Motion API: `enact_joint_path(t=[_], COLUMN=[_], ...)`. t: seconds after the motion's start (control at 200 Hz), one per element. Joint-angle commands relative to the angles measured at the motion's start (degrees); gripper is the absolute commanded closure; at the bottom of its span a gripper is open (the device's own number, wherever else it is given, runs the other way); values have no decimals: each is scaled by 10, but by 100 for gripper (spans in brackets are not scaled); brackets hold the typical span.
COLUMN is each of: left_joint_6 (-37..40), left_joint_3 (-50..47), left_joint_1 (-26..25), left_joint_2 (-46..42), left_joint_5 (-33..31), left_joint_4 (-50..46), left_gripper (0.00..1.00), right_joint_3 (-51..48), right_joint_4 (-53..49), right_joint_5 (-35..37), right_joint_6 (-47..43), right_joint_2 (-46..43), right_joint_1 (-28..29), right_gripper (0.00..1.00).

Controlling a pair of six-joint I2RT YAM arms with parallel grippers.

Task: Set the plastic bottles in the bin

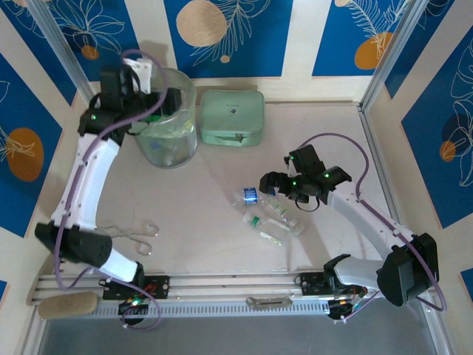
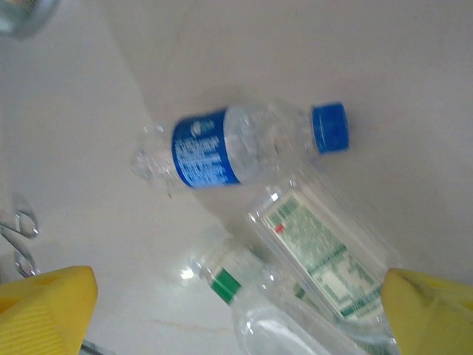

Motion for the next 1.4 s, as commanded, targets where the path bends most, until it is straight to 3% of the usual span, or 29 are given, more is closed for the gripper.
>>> enact_joint_path(t=[0.0, 0.205, 0.425, 0.715, 1.396], left_joint_6=[-33, -161, -250, -268, -277], left_joint_3=[-108, -338, -455, -502, -515], left_joint_1=[-44, -96, -149, -205, -217], left_joint_2=[-50, -150, -159, -116, -94], left_joint_5=[24, 102, 114, 85, 67], left_joint_4=[86, 261, 348, 359, 368], left_gripper=[0, 0, 0, 0, 0], right_joint_3=[0, 19, 56, 89, 74], right_joint_4=[-76, -98, -110, -101, -52], right_joint_5=[27, 90, 168, 227, 234], right_joint_6=[-24, -57, -105, -143, -168], right_joint_2=[7, 53, 144, 230, 290], right_joint_1=[20, 60, 104, 120, 89], right_gripper=[1, 4, 6, 7, 13])
